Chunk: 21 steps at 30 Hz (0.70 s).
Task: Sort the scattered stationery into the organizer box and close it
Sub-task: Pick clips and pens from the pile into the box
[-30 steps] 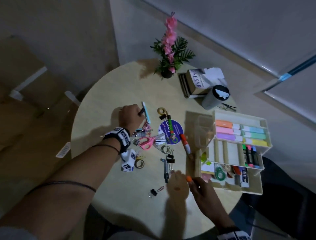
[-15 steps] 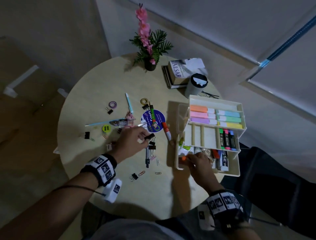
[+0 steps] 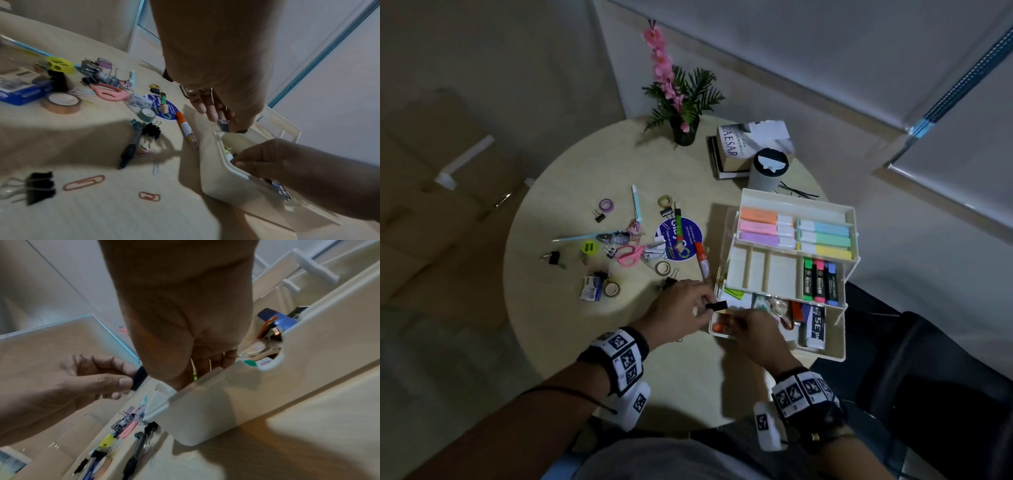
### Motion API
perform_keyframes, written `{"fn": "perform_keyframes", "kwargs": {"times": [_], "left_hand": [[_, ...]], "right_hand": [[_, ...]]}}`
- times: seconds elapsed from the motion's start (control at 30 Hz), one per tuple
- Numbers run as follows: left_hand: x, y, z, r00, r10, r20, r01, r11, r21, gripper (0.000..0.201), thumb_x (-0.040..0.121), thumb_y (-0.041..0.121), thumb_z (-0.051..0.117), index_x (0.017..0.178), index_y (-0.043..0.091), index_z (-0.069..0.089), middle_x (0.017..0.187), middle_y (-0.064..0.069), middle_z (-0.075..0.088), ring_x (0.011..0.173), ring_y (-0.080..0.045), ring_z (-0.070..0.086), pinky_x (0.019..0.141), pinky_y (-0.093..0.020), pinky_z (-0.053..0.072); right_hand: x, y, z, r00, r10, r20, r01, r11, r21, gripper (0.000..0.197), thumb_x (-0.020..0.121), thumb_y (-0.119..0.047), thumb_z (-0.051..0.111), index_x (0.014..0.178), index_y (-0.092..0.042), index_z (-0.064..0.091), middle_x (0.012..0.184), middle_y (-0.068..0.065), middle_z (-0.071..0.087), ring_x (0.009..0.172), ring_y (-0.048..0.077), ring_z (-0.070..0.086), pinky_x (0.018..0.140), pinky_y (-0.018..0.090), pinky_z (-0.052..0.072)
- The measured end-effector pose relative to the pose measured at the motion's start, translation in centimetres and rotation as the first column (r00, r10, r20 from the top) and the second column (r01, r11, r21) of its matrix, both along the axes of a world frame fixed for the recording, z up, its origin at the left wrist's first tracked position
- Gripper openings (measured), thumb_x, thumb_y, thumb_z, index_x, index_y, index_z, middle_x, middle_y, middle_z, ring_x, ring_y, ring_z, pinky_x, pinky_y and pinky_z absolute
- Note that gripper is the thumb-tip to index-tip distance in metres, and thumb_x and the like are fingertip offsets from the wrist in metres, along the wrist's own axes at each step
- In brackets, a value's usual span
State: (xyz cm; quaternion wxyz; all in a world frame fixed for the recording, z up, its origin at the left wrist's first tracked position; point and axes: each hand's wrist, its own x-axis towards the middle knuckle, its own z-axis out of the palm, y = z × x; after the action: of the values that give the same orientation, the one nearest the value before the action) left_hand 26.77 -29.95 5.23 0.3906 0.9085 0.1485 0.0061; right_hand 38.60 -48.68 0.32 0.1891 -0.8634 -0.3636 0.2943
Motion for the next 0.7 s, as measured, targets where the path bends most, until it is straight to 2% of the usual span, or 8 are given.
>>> {"fn": "perform_keyframes", "kwargs": {"times": [0.1,0.17,0.23,0.33,0.47,0.57,0.63,0.7], "left_hand": [[1.6,-2.3,0.0,0.998,-0.047,-0.033,0.050,0.995,0.088,0.011,0.087,0.025,0.077,0.098,0.025,0.074,0.094,0.007,0.072,0.087,-0.012,0.064,0.071,-0.028,0.045],[2.7,-3.4,-0.2,0.993,-0.102,-0.058,0.111,0.979,0.171,0.009,0.091,0.027,0.073,0.100,0.025,0.072,0.098,0.007,0.073,0.090,-0.016,0.065,0.075,-0.034,0.050],[3.6,-4.2,0.1,0.982,-0.153,-0.111,0.180,0.937,0.299,0.009,0.093,0.031,0.069,0.100,0.027,0.071,0.098,0.006,0.073,0.087,-0.017,0.067,0.073,-0.031,0.050],[4.7,-5.0,0.5,0.954,-0.188,-0.234,0.268,0.885,0.380,0.006,0.094,0.026,0.066,0.097,0.025,0.071,0.095,0.001,0.074,0.084,-0.023,0.069,0.069,-0.032,0.048],[5.3,-5.5,0.6,0.904,-0.191,-0.383,0.364,0.814,0.452,0.010,0.093,0.015,0.065,0.096,0.022,0.072,0.092,-0.004,0.075,0.087,-0.030,0.071,0.076,-0.040,0.055],[5.4,-5.9,1.0,0.876,-0.242,-0.418,0.443,0.746,0.497,0.014,0.096,0.011,0.060,0.100,0.018,0.072,0.098,-0.007,0.075,0.093,-0.032,0.071,0.072,-0.038,0.046],[4.9,-5.7,1.7,0.888,-0.271,-0.371,0.430,0.773,0.467,0.012,0.098,0.016,0.060,0.102,0.017,0.072,0.101,-0.007,0.075,0.096,-0.032,0.070,0.069,-0.036,0.036],[4.1,-5.2,2.0,0.923,-0.280,-0.265,0.366,0.853,0.372,0.011,0.099,0.020,0.062,0.103,0.016,0.072,0.102,-0.007,0.074,0.093,-0.030,0.068,0.069,-0.034,0.032]], "right_hand": [[0.3,-2.0,0.0,0.993,-0.113,-0.026,0.115,0.985,0.130,0.023,0.101,-0.018,0.060,0.112,-0.022,0.080,0.098,0.001,0.080,0.083,0.017,0.073,0.079,0.034,0.058],[0.5,-3.4,0.2,0.988,-0.145,-0.053,0.152,0.972,0.180,0.023,0.101,-0.015,0.061,0.109,-0.024,0.080,0.091,-0.004,0.079,0.073,0.007,0.069,0.070,0.029,0.056],[0.8,-4.6,0.5,0.986,-0.158,-0.052,0.166,0.964,0.207,0.023,0.100,-0.010,0.061,0.100,-0.023,0.080,0.082,-0.005,0.076,0.066,0.004,0.064,0.063,0.030,0.052],[1.1,-5.9,1.2,0.985,-0.165,-0.041,0.170,0.953,0.252,0.022,0.100,-0.007,0.061,0.095,-0.019,0.078,0.078,-0.006,0.073,0.065,0.003,0.061,0.062,0.028,0.047],[1.2,-6.4,2.0,0.983,-0.174,-0.060,0.184,0.936,0.301,0.018,0.099,-0.006,0.063,0.094,-0.017,0.077,0.082,-0.004,0.075,0.072,0.012,0.067,0.068,0.035,0.054],[0.9,-6.0,1.6,0.985,-0.168,-0.035,0.170,0.924,0.342,0.023,0.098,-0.008,0.065,0.089,-0.028,0.072,0.080,-0.008,0.073,0.070,0.012,0.066,0.064,0.036,0.052],[0.6,-5.4,1.6,0.983,-0.183,-0.030,0.182,0.916,0.357,0.024,0.097,-0.008,0.067,0.093,-0.030,0.074,0.084,-0.010,0.075,0.073,0.012,0.067,0.066,0.037,0.054],[0.0,-4.9,2.1,0.978,-0.206,-0.029,0.201,0.902,0.383,0.021,0.097,-0.005,0.068,0.101,-0.023,0.079,0.090,-0.008,0.077,0.077,0.013,0.070,0.071,0.037,0.058]]}}
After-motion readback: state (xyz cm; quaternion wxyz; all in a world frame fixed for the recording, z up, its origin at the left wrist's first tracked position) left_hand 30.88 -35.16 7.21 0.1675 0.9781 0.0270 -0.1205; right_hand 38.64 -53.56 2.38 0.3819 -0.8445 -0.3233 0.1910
